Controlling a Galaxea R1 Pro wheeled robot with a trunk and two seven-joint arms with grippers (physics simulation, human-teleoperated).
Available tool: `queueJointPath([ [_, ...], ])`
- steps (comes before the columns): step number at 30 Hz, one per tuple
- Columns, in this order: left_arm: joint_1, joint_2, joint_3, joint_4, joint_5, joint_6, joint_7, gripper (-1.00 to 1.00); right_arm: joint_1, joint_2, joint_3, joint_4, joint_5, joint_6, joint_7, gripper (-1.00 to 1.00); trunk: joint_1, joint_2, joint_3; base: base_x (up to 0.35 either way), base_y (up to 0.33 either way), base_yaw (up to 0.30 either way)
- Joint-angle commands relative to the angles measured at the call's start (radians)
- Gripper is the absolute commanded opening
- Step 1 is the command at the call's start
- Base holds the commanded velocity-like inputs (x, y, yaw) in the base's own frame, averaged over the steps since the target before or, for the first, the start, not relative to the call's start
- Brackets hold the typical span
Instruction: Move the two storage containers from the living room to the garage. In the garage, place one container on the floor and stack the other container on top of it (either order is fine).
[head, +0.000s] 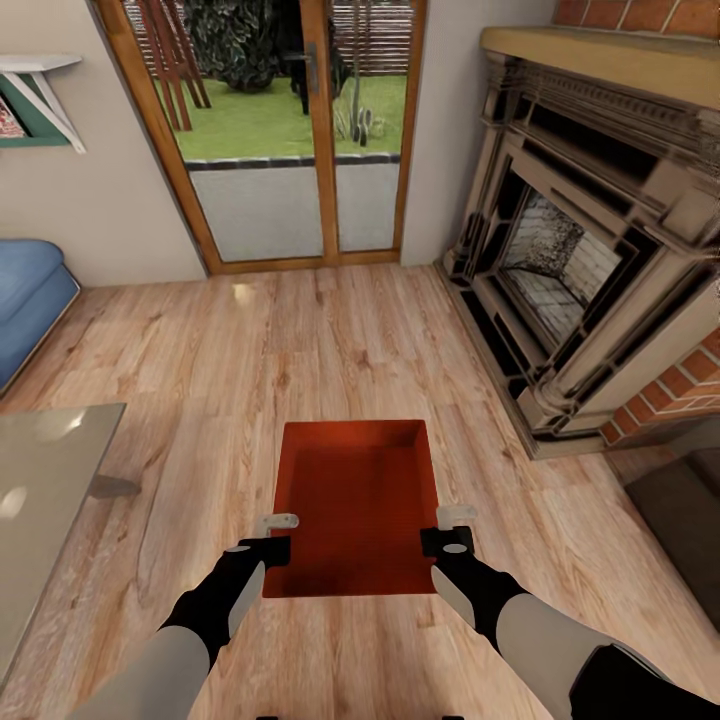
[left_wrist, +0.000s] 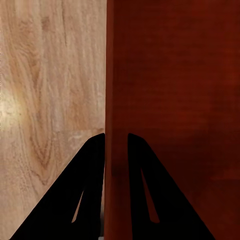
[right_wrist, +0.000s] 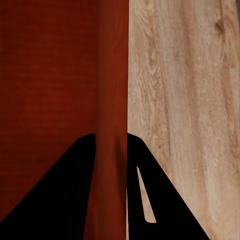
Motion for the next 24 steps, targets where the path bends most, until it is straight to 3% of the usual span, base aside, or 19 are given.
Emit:
queueJointPath([
  [1, 0.0, 0.0, -0.002, -0.004, -0.017, 0.007, 0.013, -1.0, -0.001, 0.001, 0.008, -0.001, -0.023, 0.007, -0.009, -1.0, 0.0, -0.001, 0.0, 0.0, 0.0, 0.0],
  [24, 0.0, -0.001, 0.0, -0.004, -0.017, -0.01, 0.016, -1.0, -0.001, 0.0, 0.008, -0.001, -0.023, 0.007, -0.009, -1.0, 0.0, -0.001, 0.037, 0.0, 0.0, 0.0],
])
